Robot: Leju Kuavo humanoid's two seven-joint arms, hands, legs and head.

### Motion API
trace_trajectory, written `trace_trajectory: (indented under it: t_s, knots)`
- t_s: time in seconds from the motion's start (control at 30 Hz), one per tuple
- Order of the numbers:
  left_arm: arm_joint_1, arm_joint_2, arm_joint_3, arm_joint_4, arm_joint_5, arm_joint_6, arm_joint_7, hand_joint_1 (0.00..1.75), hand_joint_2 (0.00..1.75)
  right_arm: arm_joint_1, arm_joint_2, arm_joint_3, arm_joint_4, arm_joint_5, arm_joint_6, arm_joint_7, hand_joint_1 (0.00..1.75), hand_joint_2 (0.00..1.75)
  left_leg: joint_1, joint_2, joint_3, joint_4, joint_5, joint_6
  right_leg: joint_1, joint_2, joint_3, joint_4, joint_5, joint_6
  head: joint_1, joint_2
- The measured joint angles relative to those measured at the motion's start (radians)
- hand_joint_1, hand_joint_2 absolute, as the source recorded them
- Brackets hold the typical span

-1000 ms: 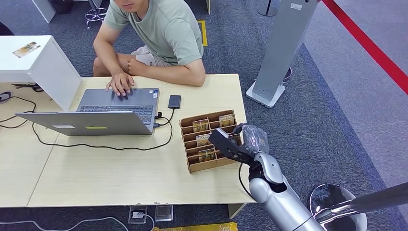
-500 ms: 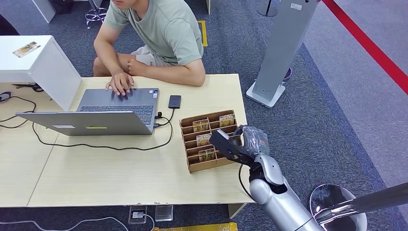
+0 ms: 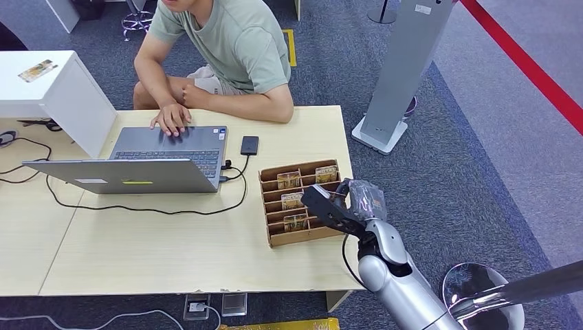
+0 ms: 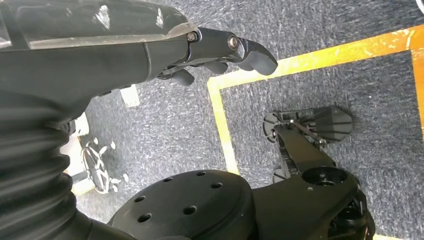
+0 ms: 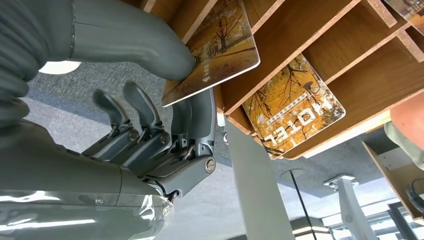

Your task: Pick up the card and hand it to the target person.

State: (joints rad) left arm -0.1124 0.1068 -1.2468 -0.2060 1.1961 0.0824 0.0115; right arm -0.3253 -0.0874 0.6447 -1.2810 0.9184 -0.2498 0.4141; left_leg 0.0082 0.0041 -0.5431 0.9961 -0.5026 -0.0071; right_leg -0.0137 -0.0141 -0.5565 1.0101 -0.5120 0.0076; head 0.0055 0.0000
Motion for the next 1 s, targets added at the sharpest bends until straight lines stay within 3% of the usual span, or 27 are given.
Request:
trace_trajectory:
  t_s: [0.37,0.57,0.7,0.83,1.0]
  knots:
    - [0.0,0.0,-0.001,0.0,0.008,0.011,-0.008,0.0,1.75,0.013,0.0,-0.005,-0.002,-0.008,-0.059,-0.055,1.47,1.75,0.0,0.0,0.0,0.0,0.0,0.0,0.0,0.0,0.0,0.0,0.0,0.0,-0.001,0.0]
    - [0.001,-0.001,-0.001,0.0,0.018,0.011,-0.008,0.0,1.75,0.049,0.0,-0.033,-0.059,-0.066,-0.345,-0.298,1.47,1.75,0.0,0.0,0.0,0.0,0.0,0.0,0.0,0.0,0.0,0.0,0.0,0.0,0.0,0.0]
    - [0.002,-0.002,-0.001,0.0,0.023,0.013,-0.008,0.0,1.75,0.078,0.0,-0.055,-0.109,-0.145,-0.432,-0.434,1.47,1.75,0.0,0.0,0.0,0.0,0.0,0.0,0.0,0.0,0.0,0.0,0.0,0.0,0.001,0.0]
    - [0.002,-0.002,-0.001,0.0,0.028,0.013,-0.005,0.0,1.75,0.094,0.003,-0.071,-0.144,-0.212,-0.442,-0.504,1.47,1.75,0.0,0.0,0.0,0.0,0.0,0.0,0.0,0.0,0.0,0.0,0.0,0.0,0.0,0.0]
    - [0.002,-0.002,-0.001,0.0,0.035,0.012,-0.004,0.0,1.75,0.087,0.005,-0.071,-0.146,-0.283,-0.371,-0.444,1.47,1.75,0.0,0.0,0.0,0.0,0.0,0.0,0.0,0.0,0.0,0.0,0.0,0.0,0.0,0.0]
